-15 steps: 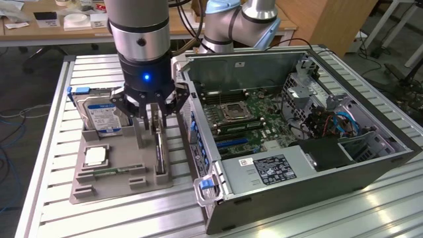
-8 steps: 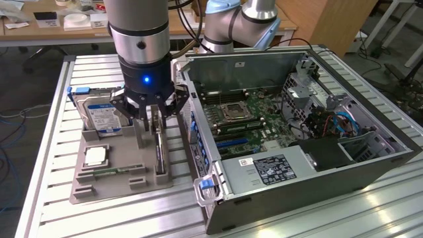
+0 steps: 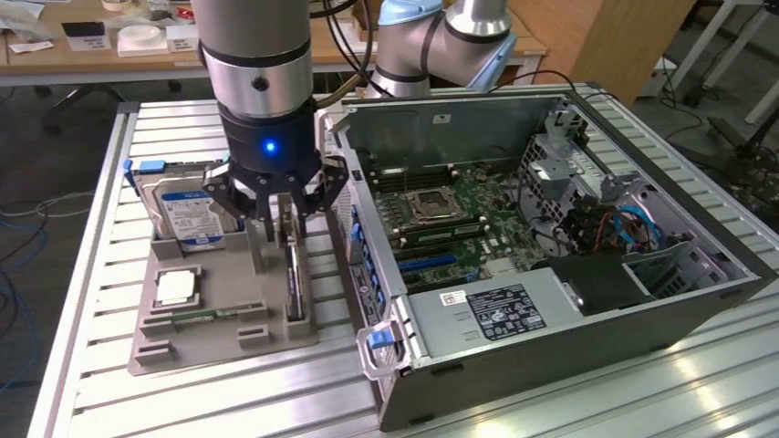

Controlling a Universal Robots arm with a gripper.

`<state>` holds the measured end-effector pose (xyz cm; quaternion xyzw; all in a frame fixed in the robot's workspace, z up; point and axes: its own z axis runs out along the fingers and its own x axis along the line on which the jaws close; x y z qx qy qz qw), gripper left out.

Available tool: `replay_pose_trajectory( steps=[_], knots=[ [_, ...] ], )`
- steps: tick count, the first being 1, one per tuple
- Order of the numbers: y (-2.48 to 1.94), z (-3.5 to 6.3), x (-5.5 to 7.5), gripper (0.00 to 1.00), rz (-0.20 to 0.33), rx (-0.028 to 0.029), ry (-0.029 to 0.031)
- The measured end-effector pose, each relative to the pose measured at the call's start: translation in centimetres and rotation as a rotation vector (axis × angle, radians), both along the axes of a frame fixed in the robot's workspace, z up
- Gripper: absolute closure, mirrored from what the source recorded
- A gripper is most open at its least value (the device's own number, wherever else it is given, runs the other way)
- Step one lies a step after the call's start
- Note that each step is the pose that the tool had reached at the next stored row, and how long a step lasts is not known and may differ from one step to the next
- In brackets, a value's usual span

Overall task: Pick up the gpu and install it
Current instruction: 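Pick up the gpu and move the gpu toward the slot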

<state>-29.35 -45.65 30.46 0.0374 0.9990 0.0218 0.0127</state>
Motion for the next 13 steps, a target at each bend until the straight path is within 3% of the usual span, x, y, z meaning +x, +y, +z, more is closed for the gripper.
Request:
replay_pose_trajectory(
  steps=[13],
  knots=[
    [0.00,-0.35,0.00,0.58,0.000,-0.0004,0.0004]
  ],
)
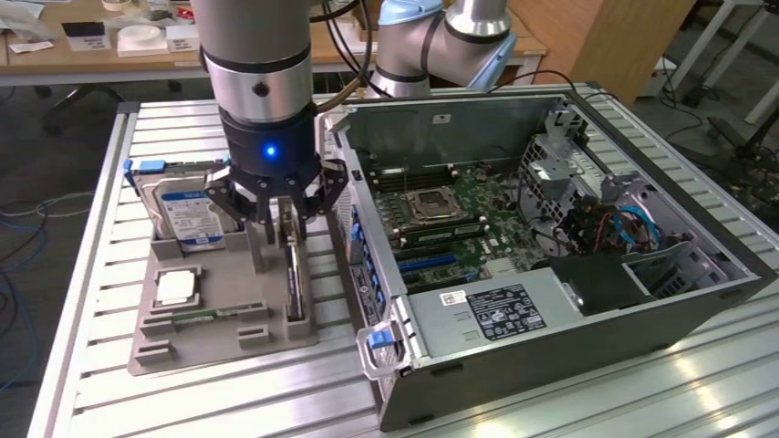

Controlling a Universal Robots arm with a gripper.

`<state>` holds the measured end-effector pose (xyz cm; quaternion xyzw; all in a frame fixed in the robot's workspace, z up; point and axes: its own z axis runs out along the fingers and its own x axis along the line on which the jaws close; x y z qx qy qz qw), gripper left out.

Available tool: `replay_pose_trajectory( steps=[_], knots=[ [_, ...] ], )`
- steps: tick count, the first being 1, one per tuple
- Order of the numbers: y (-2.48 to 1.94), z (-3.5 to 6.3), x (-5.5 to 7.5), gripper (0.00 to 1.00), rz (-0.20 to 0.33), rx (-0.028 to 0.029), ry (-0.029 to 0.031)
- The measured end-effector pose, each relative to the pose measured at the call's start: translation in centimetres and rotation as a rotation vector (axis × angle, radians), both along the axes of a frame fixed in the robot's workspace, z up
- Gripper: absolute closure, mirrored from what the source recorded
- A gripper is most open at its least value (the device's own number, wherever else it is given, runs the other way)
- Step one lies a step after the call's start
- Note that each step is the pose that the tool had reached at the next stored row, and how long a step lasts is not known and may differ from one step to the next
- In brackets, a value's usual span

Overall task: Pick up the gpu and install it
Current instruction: 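Pick up the gpu and move the gpu toward the slot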

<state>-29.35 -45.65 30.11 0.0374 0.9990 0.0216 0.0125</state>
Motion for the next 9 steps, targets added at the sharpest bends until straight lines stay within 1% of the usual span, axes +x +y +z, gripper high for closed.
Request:
replay_pose_trajectory(
  steps=[4,9],
  knots=[
    [0.00,-0.28,0.00,0.58,0.000,-0.0001,0.0001],
    [0.00,-0.31,0.00,0.58,0.000,-0.0001,0.0001]
  ],
)
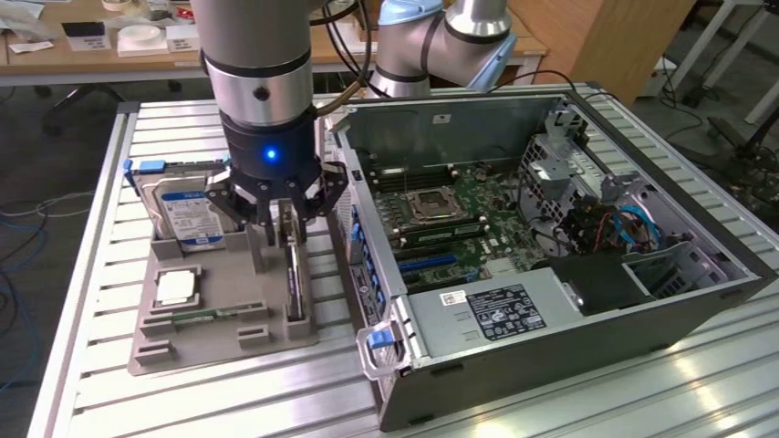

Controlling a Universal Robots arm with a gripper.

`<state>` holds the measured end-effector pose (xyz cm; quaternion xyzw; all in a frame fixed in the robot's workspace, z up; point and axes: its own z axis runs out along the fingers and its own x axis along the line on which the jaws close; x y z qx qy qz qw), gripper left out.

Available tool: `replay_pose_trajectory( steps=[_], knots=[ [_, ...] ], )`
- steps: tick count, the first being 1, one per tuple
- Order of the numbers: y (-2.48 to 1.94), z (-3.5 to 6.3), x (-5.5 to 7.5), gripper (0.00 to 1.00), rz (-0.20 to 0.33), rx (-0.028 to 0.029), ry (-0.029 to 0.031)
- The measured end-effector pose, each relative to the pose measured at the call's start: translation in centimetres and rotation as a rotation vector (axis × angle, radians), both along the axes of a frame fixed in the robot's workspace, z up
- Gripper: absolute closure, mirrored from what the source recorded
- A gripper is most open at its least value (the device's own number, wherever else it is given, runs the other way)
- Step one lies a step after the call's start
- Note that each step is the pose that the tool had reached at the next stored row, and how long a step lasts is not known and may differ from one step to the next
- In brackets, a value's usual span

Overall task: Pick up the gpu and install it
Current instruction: 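Pick up the gpu and move the gpu toward the slot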

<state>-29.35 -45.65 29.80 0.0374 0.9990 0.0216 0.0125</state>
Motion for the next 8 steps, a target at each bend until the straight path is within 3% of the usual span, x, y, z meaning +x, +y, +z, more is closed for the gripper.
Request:
replay_pose_trajectory(
  steps=[8],
  knots=[
    [0.00,-0.09,0.00,0.58,0.000,0.0000,0.0000]
  ],
)
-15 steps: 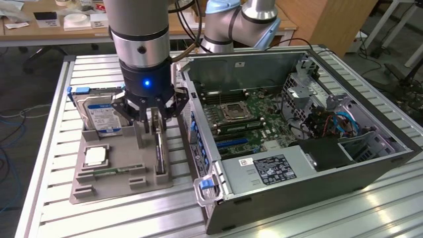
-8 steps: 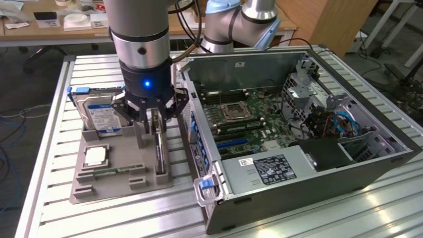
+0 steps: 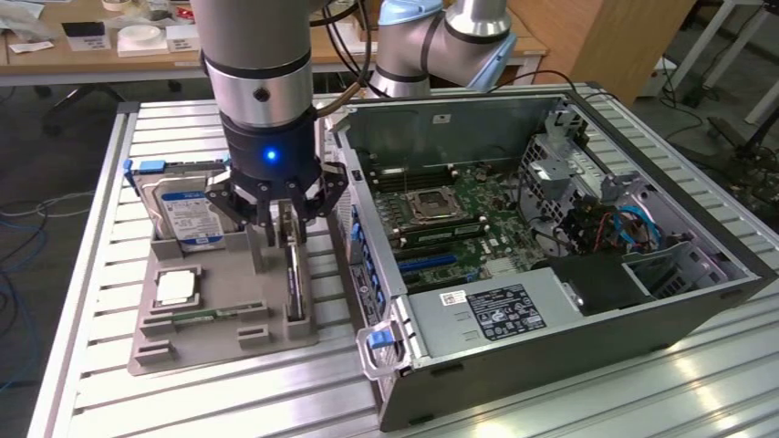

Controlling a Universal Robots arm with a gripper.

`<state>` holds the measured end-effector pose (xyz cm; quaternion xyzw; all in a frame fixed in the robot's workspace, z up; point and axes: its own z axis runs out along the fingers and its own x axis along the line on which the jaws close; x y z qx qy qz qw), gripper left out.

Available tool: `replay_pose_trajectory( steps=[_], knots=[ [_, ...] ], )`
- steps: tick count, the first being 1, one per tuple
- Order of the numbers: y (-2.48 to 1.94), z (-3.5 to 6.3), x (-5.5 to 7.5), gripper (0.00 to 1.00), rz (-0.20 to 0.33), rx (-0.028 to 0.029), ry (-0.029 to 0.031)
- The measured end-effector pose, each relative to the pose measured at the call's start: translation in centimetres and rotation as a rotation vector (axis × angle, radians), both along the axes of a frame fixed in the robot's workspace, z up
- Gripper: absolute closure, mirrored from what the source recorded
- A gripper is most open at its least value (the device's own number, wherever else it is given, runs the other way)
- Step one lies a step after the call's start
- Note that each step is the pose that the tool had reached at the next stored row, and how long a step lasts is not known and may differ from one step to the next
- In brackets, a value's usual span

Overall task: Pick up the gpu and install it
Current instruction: 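Pick up the gpu and move the gpu toward the slot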

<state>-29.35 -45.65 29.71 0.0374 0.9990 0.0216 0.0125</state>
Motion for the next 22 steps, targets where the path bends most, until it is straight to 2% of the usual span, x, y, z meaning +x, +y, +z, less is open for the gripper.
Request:
replay_pose_trajectory(
  steps=[22],
  knots=[
    [0.00,-0.43,0.00,0.58,0.000,0.0001,-0.0001]
  ],
)
